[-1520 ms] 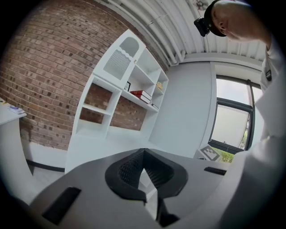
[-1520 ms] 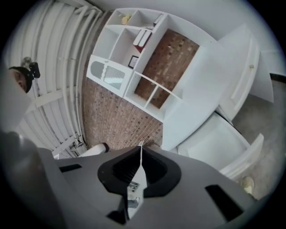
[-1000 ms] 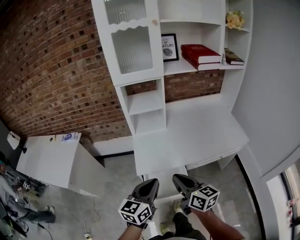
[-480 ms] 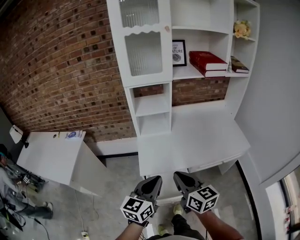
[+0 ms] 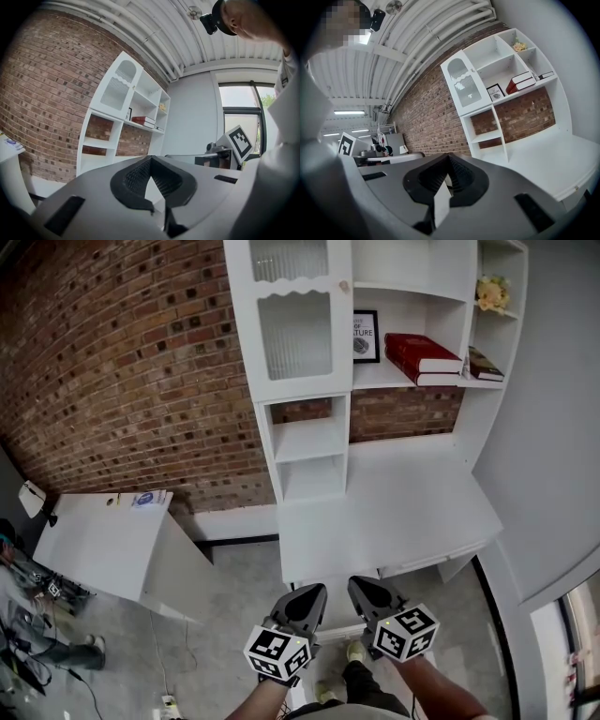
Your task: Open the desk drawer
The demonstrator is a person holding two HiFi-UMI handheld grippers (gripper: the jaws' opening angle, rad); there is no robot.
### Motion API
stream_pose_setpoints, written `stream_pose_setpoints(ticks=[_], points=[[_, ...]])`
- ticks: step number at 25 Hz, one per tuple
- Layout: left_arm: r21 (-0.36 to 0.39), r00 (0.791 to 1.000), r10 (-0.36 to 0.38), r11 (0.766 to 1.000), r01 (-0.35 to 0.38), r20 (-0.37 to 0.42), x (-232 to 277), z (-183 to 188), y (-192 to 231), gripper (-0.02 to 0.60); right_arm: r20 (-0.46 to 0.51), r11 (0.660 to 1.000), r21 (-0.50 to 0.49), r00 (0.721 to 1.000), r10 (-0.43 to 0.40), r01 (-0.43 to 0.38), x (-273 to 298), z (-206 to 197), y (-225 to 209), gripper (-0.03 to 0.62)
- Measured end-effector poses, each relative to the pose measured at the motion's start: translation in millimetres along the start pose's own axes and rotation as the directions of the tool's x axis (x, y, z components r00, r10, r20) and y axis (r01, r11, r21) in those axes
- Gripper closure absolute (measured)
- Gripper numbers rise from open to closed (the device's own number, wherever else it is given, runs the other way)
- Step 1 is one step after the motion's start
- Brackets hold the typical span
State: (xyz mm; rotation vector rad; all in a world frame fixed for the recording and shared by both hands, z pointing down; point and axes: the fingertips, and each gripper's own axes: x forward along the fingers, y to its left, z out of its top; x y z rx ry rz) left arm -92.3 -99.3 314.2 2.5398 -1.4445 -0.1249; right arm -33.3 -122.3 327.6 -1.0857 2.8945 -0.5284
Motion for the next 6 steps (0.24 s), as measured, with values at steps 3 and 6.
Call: stream_pose_setpoints(ticks=[3,6], points=[[0.002,1.000,0.003,1.000,-0.003,0.001,-1.1,0.0,3.0,0.569,-0.003,1.000,-0.011,1.000,-0.005,0.005,2.3,-1.9,1.1,0.577],[0.006,1.000,0.006,1.000,-0.006,0.002,-1.2,0.6,5.8,0.569,-0.003,1.000,-0.020,1.000,-0.006,0.006,5.0,-3.3,1.6,0.577]])
